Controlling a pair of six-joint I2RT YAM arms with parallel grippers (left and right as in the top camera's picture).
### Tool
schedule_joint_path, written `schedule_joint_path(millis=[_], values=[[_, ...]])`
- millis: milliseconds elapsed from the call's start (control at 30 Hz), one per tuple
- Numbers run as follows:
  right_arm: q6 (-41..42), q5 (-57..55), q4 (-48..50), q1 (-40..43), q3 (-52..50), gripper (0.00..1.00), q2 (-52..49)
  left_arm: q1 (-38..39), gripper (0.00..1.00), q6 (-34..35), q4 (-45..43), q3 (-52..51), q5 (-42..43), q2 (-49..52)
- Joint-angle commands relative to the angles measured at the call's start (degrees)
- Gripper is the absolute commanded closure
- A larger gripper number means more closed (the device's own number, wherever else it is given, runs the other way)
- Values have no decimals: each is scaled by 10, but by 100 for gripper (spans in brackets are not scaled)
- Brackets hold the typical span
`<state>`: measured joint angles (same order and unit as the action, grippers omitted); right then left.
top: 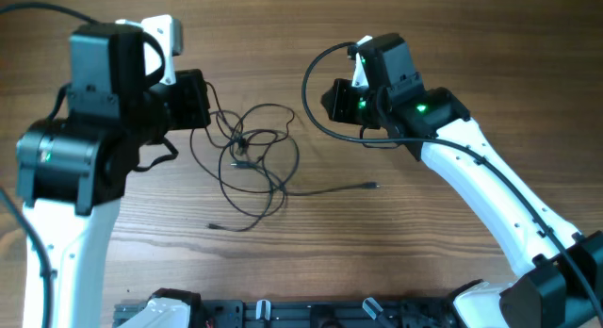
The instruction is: Untangle cables
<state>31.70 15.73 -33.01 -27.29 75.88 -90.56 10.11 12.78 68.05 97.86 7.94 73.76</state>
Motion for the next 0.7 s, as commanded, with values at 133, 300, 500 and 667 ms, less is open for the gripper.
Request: schedule_joint_path(millis=[133, 300, 500, 667], values=[[-231, 374, 107, -6, 2, 29, 6, -3, 96, 45, -79, 7, 109, -74], [-348, 433, 84, -29, 2, 26, 4, -3, 96, 44, -74, 7, 115, -63], [-424, 432, 21, -35, 2, 33, 0, -3, 96, 42, -63, 7, 94, -35], [-416, 394, 19, -37, 2, 55, -32, -3, 96, 43, -76, 7, 94, -34]])
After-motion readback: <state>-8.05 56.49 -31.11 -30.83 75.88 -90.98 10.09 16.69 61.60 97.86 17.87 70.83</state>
